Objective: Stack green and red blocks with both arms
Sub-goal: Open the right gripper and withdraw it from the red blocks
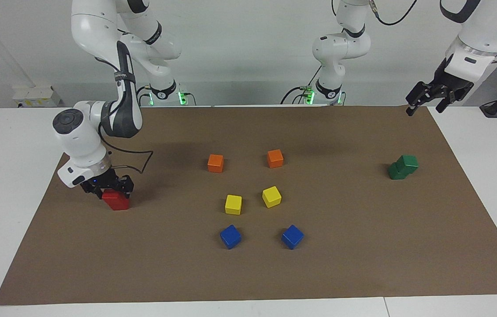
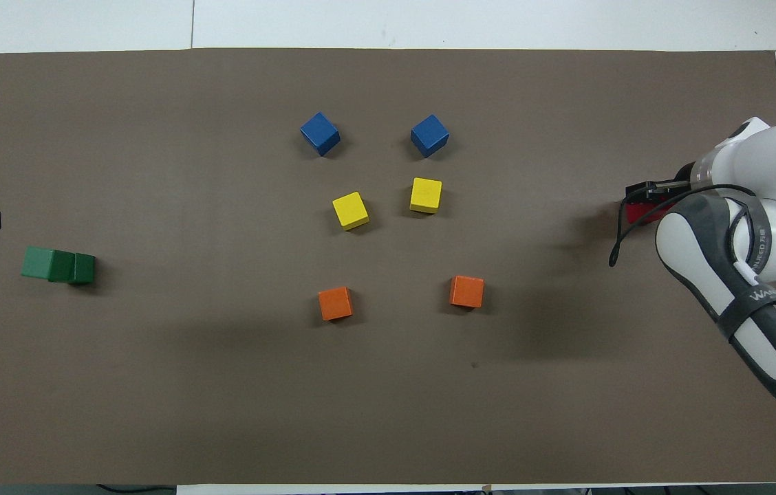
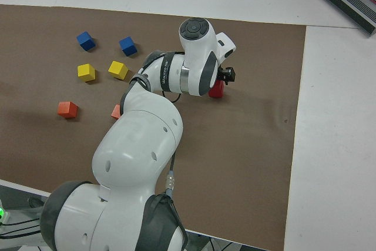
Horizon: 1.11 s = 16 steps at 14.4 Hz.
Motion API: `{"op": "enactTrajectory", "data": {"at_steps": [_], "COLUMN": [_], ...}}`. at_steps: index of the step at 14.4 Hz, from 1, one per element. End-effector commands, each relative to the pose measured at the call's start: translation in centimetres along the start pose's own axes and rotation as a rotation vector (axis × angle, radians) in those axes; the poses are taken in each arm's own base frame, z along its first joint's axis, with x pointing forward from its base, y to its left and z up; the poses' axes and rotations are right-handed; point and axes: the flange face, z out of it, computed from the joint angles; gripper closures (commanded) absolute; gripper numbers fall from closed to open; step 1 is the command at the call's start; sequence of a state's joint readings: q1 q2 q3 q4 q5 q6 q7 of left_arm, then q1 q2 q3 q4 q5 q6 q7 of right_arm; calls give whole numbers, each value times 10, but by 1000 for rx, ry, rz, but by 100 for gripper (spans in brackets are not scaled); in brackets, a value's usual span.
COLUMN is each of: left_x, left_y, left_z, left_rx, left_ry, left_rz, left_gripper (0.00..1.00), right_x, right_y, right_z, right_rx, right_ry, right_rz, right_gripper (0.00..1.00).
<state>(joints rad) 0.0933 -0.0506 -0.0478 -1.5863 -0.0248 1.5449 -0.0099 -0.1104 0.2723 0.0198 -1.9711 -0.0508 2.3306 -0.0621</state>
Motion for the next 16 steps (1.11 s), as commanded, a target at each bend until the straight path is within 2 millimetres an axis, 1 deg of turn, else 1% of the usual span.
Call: {"op": "enactTrajectory", "data": {"at_steps": [1,2,3,4,5,6,7,8,9,11,14,16], "left_x": [-6,-6,-6,-6,-6,-6,-6,-6,-6,-7,-6,-6], "left_y": [3,3,3,3,3,3,3,3,3,3,3,2], "left_z": [-4,-4,-4,-4,-4,-4,-4,-4,-4,-5,-4,-4], "left_rx": [10,10,10,10,10,10,10,10,10,10,10,10], "left_ry": [8,8,8,8,8,8,8,8,8,9,9,6], "left_rz": [3,3,3,3,3,3,3,3,3,6,5,2], "left_gripper": [0,0,0,0,0,0,0,0,0,0,0,0], "right_x": [-1,-1,-2,1,3,4,3,-1,-7,-17,-34,-43], "right_y": [3,2,-2,-5,-14,-15,-16,-24,-28,-43,-44,-44], "right_z": [1,-4,-13,-34,-55,-80,-102,-124,-140,-162,-191,-204], "right_rx": [6,4,6,4,5,4,2,3,2,2,-1,-2], "right_ry": [2,2,-13,-20,-44,-51,-49,-35,-27,-40,-62,-72], "right_rz": [-15,-17,-21,-25,-42,-47,-52,-72,-76,-99,-101,-102], "right_gripper": [0,0,0,0,0,0,0,0,0,0,0,0]}}
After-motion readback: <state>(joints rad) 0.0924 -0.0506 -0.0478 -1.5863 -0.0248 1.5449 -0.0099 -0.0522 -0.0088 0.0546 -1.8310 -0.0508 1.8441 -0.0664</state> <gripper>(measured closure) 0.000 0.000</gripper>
